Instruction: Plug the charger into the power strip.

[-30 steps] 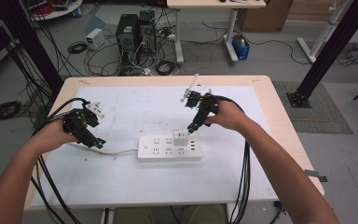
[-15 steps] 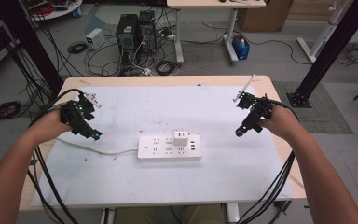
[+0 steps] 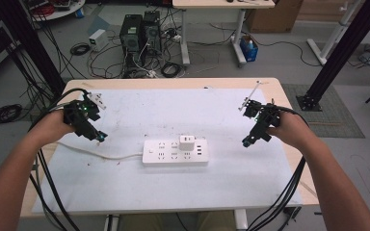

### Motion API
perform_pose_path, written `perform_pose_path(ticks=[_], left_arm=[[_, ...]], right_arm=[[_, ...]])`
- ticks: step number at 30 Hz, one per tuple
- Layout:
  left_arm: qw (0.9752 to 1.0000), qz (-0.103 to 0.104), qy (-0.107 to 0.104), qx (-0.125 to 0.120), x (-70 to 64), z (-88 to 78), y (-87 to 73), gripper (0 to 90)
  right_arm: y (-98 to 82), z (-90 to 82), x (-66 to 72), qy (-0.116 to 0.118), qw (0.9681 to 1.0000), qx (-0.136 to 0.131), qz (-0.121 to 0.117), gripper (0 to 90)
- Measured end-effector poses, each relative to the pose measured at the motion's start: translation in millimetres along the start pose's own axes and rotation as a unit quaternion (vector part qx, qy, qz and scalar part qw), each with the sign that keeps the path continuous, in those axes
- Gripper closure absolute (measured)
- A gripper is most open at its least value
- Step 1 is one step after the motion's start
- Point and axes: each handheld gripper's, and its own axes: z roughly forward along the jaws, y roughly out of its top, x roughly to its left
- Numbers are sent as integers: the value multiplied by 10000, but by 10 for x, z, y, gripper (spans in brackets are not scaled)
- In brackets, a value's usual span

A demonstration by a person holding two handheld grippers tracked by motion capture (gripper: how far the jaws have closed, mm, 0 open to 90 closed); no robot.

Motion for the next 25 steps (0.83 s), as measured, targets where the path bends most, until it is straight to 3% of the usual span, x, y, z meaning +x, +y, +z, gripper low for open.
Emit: perform_pose_path(ticks=[6,25], left_arm=[[10000,58,24,56,-27,15,-3,218],[9999,51,-37,148,-60,89,-14,169]], right_arm=[[14,8,26,-70,10000,-44,28,10],[-12,119,39,10,10000,-47,-8,10]])
